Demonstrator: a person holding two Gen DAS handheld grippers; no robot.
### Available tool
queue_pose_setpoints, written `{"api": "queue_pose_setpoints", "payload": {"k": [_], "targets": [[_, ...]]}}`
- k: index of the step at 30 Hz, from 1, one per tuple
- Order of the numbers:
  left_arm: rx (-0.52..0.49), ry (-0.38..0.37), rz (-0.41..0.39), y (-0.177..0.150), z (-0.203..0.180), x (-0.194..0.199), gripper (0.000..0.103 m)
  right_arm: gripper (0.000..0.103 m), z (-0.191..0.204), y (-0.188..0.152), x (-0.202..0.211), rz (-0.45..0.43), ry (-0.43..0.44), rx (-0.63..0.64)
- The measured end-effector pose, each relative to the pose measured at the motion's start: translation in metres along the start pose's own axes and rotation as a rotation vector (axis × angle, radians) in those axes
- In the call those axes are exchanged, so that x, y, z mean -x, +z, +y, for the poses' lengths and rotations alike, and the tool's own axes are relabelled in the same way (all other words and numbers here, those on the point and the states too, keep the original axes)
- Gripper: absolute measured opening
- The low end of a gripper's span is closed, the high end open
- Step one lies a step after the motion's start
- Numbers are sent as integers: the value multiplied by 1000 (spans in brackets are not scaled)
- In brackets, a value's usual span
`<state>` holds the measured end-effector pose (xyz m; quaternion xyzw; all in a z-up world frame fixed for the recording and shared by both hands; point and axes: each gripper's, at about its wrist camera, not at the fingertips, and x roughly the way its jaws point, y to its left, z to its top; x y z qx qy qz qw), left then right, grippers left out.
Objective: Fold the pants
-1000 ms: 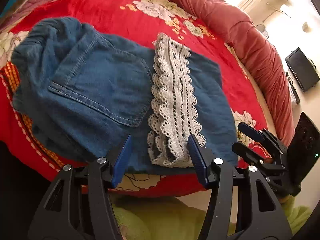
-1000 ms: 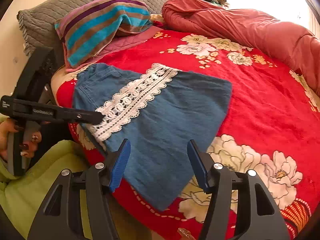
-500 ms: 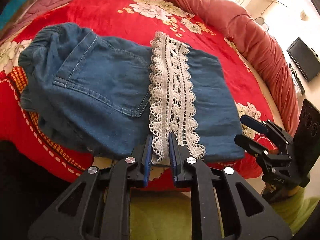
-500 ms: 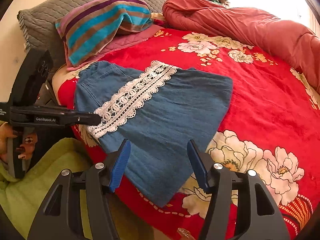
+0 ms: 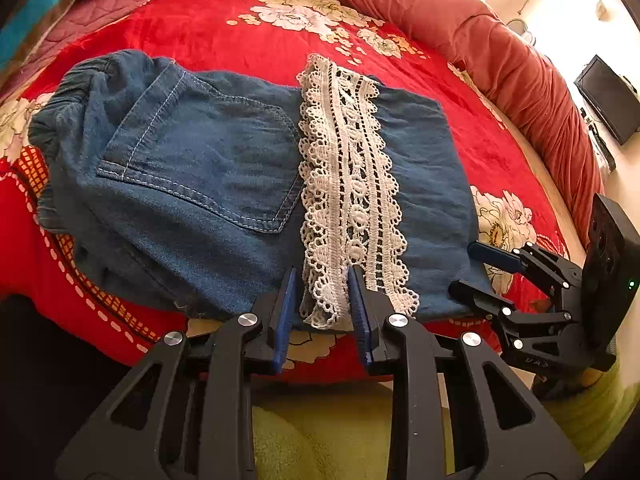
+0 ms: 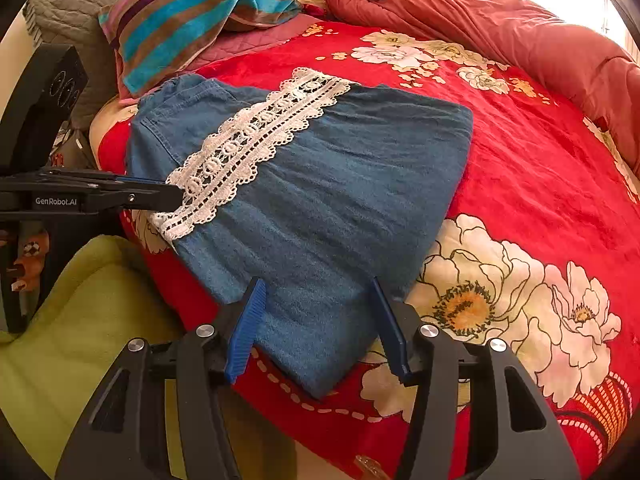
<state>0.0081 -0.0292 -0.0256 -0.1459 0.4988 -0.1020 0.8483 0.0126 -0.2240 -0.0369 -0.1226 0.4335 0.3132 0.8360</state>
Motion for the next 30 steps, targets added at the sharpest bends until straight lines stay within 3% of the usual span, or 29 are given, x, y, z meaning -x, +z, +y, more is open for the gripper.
{"api": "queue_pose_setpoints", "payload": {"k": [14,17,19,23,30], "targets": [[-5,3,-20,0,0,8,23,57,-5,5,18,-51,25,-62],[-15,21,-31,-1,-1,14,27,60,-9,7,26,-75,23,-74],[-22,35,-39,-1,-2,17,30,74,-12,8,31,-88,13,-88],[-41,65,-60,-2,-3,25,36,77,-15,11,36,-103,11,-108],[-45,96,-95,-2,-2,36,56,84,-18,17,44,-122,1,-126]]}}
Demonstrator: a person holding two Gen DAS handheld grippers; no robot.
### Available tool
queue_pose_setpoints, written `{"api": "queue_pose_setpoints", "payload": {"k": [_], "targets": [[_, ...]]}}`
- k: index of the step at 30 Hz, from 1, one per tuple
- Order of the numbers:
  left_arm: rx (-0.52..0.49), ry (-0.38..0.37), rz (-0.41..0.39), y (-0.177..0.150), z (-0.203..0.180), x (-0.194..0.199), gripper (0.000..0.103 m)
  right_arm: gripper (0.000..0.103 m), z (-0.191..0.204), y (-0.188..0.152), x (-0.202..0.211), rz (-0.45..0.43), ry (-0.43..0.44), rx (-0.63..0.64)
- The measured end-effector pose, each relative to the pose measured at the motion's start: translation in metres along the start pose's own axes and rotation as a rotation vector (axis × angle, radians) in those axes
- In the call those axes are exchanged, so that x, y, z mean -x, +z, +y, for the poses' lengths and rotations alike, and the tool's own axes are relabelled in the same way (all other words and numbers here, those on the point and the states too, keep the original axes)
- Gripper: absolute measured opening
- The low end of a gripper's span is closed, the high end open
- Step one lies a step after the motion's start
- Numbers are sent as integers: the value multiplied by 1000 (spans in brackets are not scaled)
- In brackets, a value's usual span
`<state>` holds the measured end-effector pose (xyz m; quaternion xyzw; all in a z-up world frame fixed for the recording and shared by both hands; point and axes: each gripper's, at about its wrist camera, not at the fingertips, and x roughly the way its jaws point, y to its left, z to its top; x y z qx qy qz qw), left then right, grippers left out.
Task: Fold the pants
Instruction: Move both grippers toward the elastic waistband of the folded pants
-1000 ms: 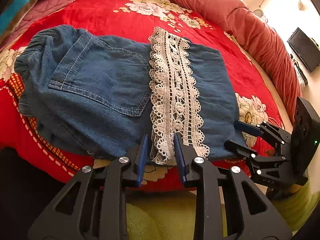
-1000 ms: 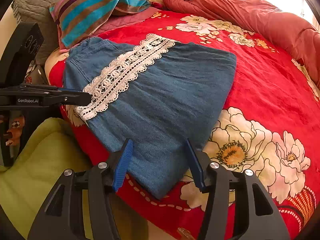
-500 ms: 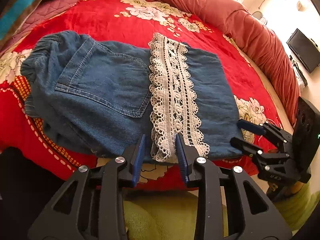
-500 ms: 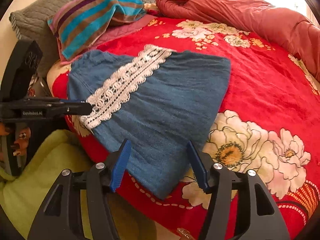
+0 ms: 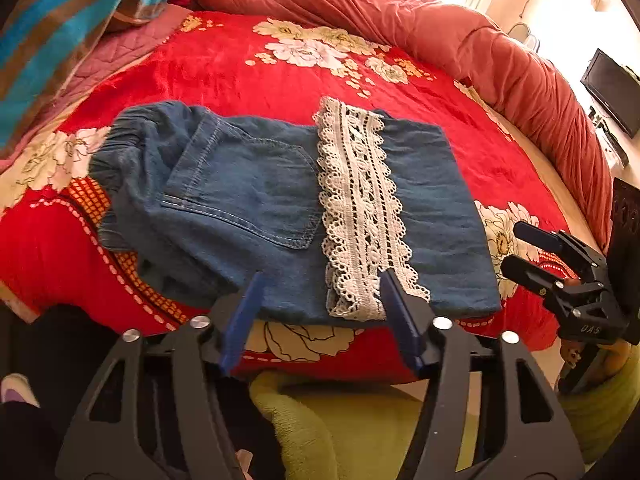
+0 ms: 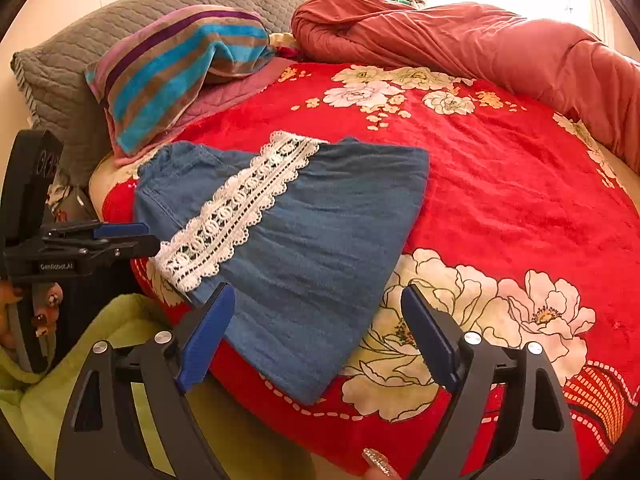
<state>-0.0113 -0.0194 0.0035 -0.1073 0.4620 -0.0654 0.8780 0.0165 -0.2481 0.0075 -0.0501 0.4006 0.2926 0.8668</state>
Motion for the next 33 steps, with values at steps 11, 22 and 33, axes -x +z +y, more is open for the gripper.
{"api": "queue_pose_setpoints", "payload": {"k": [11,22,33], "targets": [[5,68,-68,2,8,18,86,95,7,11,5,-22,2,0],[64,69,-88,2,31,25,91,96,27,33,2,-37,26,38],[173,67,-116,0,74,33,91,96,58,64,-16,-33,44,115]]}}
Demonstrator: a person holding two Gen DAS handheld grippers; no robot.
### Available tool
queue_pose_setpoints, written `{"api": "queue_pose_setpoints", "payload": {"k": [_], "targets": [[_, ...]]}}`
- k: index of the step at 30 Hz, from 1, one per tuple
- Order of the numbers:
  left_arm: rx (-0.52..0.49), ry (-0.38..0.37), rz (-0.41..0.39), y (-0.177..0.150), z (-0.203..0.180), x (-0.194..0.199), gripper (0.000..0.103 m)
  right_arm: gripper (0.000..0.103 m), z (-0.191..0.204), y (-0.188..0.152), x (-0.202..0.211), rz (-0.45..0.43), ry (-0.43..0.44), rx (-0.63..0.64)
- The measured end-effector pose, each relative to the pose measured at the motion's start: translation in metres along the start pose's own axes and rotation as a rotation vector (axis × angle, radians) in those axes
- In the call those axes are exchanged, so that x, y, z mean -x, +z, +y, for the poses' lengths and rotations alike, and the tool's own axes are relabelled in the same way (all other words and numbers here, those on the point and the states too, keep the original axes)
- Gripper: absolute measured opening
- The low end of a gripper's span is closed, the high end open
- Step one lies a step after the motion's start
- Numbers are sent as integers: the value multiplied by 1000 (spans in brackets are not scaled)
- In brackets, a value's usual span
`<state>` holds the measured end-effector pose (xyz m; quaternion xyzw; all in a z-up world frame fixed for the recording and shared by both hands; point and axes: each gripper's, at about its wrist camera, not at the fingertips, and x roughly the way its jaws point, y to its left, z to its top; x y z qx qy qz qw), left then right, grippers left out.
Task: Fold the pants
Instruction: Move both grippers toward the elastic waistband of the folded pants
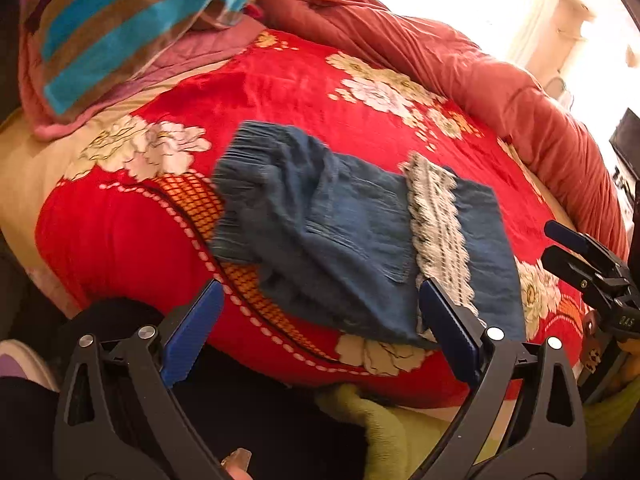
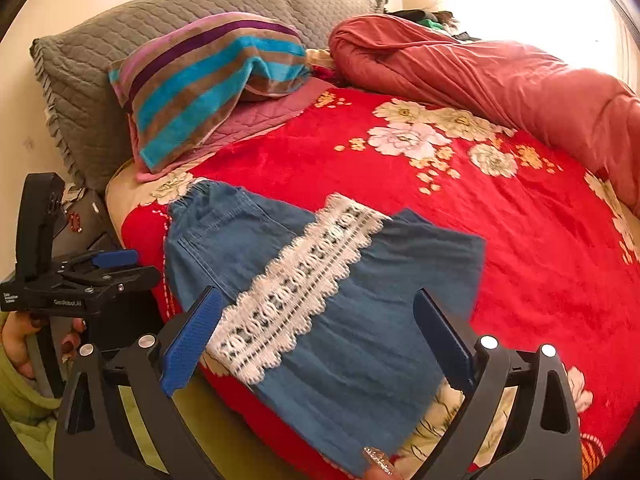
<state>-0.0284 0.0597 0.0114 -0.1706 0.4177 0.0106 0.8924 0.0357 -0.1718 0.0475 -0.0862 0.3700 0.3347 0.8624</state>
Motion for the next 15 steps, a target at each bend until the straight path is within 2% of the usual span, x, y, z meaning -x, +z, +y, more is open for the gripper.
{"api": "queue_pose_setpoints", "payload": {"k": [9,15], "targets": [[86,-7,-7,4,31,-1,91,96,18,24,-24,26,39,55],[120,-64,15,2,40,-9,91,96,33,47,-46,47,86,107]]}}
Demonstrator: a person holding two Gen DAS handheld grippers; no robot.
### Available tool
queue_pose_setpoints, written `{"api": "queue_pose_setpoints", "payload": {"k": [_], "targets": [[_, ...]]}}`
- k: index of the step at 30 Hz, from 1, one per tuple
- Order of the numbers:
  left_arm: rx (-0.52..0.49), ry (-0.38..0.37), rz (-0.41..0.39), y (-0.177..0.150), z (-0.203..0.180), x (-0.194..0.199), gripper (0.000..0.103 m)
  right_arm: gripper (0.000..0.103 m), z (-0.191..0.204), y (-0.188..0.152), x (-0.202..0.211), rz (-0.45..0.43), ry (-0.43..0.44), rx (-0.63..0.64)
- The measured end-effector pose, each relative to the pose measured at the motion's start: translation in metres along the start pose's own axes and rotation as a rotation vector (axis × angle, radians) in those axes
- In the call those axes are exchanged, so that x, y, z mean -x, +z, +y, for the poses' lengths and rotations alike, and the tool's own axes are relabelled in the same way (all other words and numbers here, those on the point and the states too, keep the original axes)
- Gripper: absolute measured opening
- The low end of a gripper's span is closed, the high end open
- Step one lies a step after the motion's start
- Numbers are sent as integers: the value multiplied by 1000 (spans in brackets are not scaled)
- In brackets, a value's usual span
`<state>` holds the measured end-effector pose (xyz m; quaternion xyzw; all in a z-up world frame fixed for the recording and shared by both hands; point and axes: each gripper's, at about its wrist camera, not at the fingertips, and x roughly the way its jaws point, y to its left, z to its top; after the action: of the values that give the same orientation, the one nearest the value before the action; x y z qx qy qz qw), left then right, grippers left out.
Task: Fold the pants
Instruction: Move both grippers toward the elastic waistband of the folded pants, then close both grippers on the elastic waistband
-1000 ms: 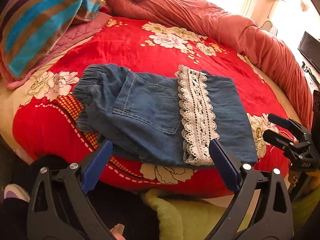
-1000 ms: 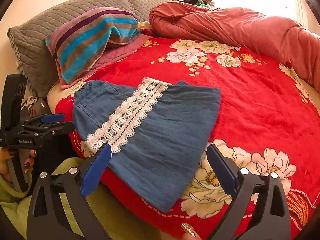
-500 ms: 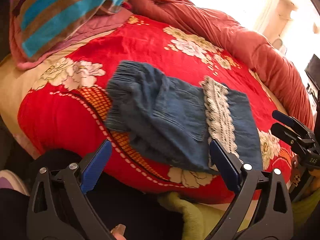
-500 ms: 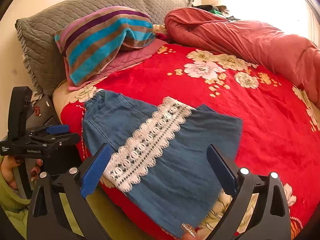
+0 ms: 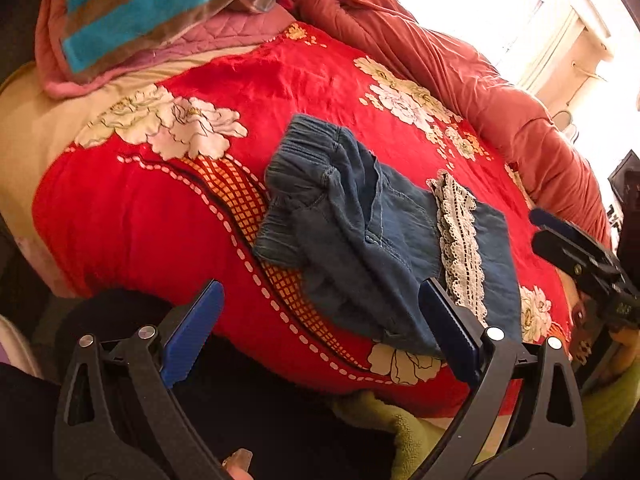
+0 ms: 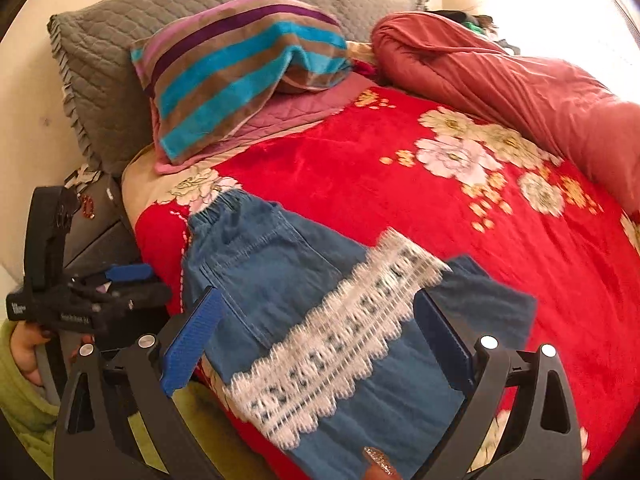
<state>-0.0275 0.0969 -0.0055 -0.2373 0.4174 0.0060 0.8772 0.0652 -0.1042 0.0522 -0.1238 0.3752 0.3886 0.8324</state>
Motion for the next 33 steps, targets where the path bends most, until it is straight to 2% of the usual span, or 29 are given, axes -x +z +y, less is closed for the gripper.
{"api": "queue_pose_setpoints", "payload": {"k": [2,5,9,13,18,23,28,30,31,32,33], "targets": [[10,-16,8,0,1,-3,90,96,4,11,-10,14,24,26],[30,-54,17,-1,2,-7,82,96,12,26,-26,41,46,74],[50,-86,27,-2,3,-11,65,96,24,44,-48,82,87,141],[93,-149,65,-3,7,-21,55,96,37,58,-71,125,125,197],[114,-165,92,0,8,-35,52,96,54,73,-105,186,178,261],[132,-178,94,7,10,-43,52,95,61,86,-142,260,240,261],[131,-203,80,11,10,-47,43,93,67,89,-175,353,318,263],[133,-206,77,11,11,-49,38,81,68,85,-186,387,371,248],[138,-209,77,11,12,-51,37,69,68,84,-189,396,391,242],[145,-215,77,11,13,-52,36,59,67,82,-190,392,384,250],[154,-219,74,11,14,-52,34,56,66,80,-187,373,383,262]]}}
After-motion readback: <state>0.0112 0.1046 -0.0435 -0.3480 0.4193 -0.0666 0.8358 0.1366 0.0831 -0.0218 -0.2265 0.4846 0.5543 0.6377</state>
